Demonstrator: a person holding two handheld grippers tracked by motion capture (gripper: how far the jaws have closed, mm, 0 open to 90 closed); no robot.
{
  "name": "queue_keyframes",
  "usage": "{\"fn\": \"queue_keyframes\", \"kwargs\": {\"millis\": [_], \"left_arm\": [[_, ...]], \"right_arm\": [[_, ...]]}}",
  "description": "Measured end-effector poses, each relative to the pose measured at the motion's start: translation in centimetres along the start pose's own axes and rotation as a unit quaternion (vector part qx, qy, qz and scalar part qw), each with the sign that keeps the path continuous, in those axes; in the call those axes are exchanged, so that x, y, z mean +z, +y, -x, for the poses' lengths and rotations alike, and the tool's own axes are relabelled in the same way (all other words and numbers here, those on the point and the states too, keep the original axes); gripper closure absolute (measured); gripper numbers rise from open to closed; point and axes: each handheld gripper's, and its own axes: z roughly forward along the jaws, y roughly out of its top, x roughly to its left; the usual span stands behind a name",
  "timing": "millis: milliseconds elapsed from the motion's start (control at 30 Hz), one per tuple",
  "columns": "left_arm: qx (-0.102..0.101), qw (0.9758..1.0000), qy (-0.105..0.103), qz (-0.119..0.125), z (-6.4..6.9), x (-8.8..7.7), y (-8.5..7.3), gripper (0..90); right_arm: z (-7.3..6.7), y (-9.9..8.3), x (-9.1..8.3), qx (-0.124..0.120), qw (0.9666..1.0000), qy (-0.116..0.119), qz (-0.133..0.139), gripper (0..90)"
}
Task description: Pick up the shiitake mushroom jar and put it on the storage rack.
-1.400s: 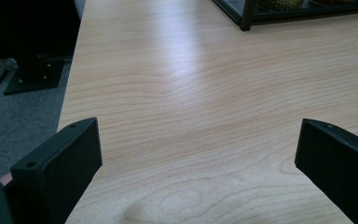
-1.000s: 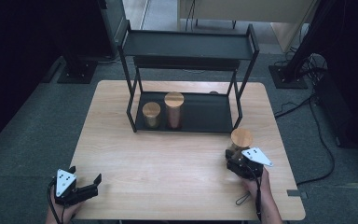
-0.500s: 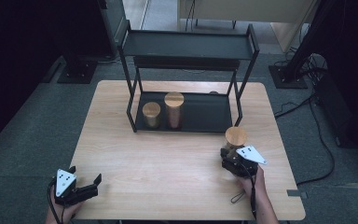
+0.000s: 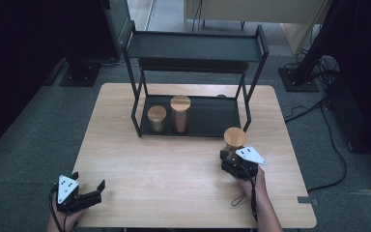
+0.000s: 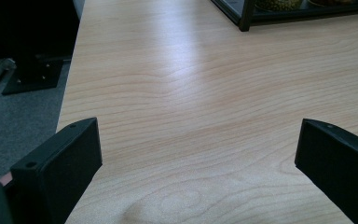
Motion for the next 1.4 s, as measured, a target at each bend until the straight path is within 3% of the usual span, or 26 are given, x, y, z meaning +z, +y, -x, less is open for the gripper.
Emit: {"fn": "queue_keyframes", "kwargs": {"millis": [500,1400], "left_arm": [[0.001,1.0000,-0.001,0.001,0.0,0.0,0.0,0.6],[-0.002,1.0000,-0.001,0.002,0.0,0.0,0.0,0.6]], "right_arm": [[-1.6,2.4,1.9,-0.004,0.9999,0.011,0.005,25.2],[-2.8,5.9,5.7,-0.012,0.9999,0.010,0.003,25.2]]}}
